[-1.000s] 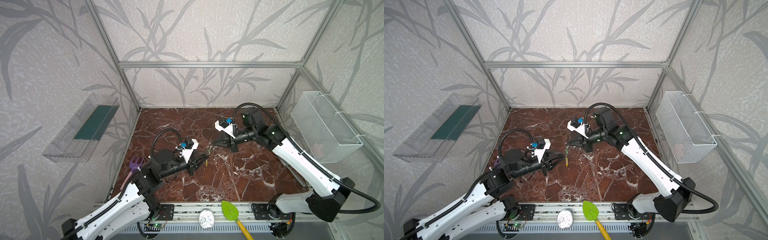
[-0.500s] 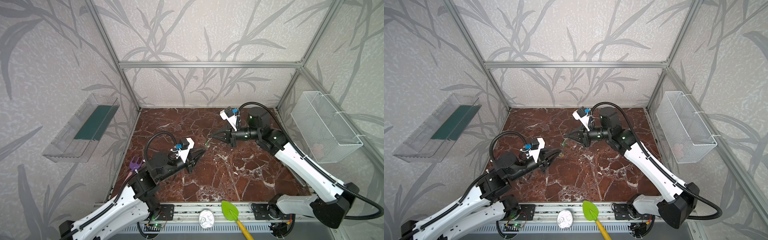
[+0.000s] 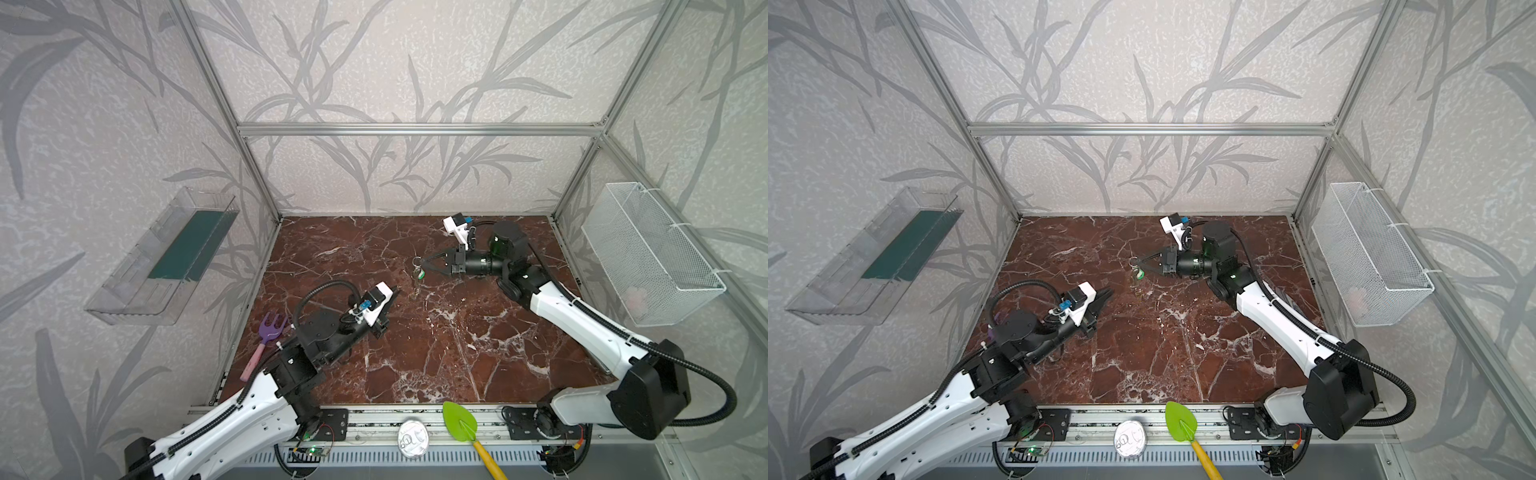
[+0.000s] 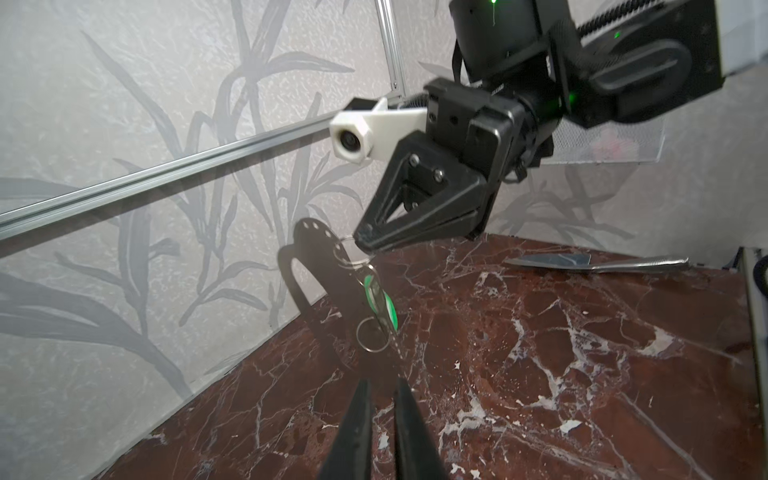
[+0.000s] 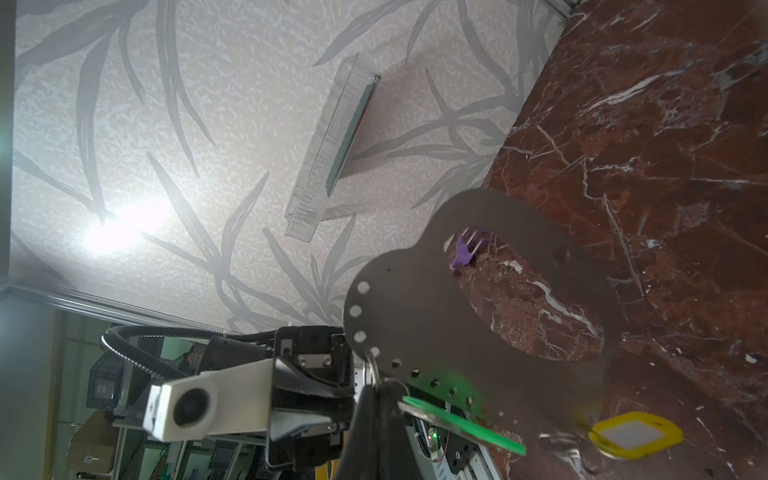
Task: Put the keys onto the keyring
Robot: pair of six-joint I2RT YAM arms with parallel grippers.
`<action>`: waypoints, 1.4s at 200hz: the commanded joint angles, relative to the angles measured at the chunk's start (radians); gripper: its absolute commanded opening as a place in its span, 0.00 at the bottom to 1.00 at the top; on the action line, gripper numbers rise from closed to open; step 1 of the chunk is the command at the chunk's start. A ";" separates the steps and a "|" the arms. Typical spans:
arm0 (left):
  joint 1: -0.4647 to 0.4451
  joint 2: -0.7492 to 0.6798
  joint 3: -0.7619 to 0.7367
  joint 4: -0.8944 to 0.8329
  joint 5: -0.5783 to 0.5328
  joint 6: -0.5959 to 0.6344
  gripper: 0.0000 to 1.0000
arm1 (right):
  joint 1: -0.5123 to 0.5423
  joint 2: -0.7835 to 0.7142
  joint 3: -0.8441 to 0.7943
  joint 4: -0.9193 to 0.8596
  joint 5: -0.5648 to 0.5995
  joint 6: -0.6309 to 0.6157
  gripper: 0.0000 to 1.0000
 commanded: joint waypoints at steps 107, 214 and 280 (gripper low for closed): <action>0.051 0.106 0.034 0.225 0.035 0.405 0.11 | 0.022 0.048 0.014 0.158 -0.123 0.215 0.00; 0.052 0.129 0.030 0.317 0.040 0.492 0.16 | 0.032 0.054 0.024 0.182 -0.156 0.236 0.00; 0.052 0.155 0.042 0.334 0.048 0.519 0.18 | 0.041 0.054 0.024 0.184 -0.152 0.240 0.00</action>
